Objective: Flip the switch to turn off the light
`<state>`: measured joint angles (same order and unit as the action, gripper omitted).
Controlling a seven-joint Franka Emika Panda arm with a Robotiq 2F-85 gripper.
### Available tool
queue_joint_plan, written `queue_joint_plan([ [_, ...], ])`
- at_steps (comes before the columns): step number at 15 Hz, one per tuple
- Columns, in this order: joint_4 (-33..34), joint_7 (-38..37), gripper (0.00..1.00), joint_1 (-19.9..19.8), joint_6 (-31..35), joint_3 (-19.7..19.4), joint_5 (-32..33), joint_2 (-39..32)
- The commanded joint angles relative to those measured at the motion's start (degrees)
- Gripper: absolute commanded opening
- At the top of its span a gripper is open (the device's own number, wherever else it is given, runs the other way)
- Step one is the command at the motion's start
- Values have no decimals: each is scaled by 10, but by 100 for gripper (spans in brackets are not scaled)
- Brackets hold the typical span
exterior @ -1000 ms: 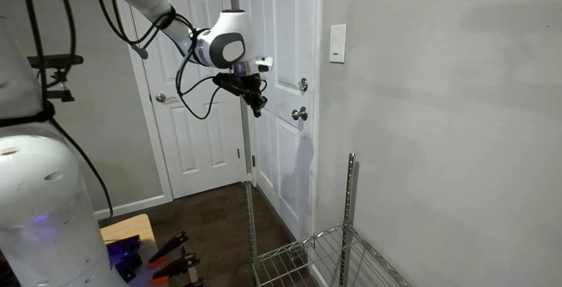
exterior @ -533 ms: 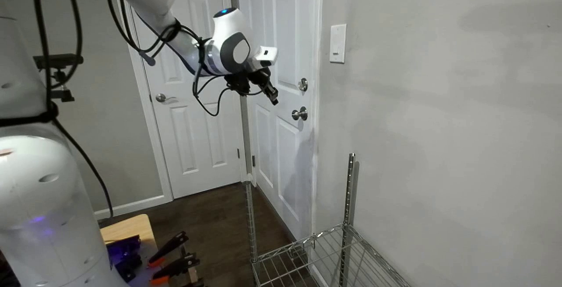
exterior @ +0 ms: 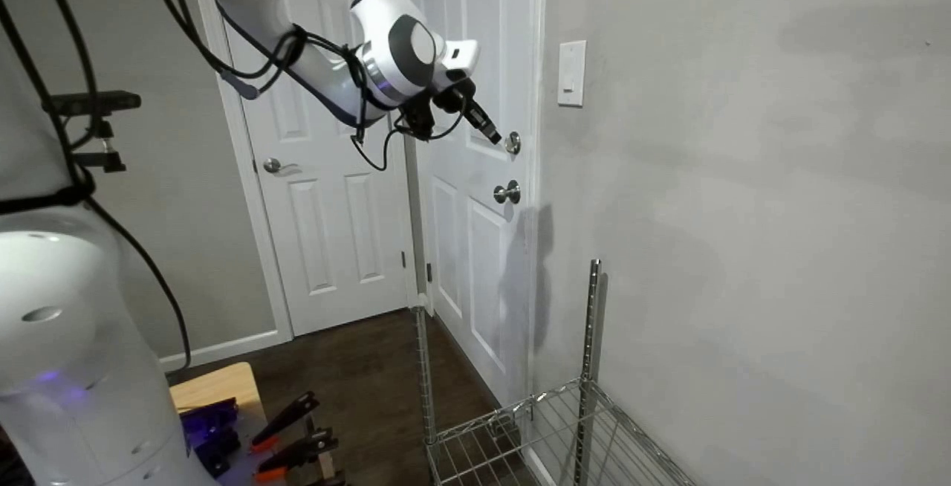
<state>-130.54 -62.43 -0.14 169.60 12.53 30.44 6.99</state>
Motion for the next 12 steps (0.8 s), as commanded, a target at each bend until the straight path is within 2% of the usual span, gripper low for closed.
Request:
queue_joint_plan([
  [1, 0, 0, 4, 0, 0, 2, 0, 1],
  [8, 3, -10, 3, -5, 15, 5, 7, -4],
  [9, 11, -52, 3, -21, 41, 9, 35, -9],
  [12, 41, -185, 3, -86, 64, 33, 161, -2],
])
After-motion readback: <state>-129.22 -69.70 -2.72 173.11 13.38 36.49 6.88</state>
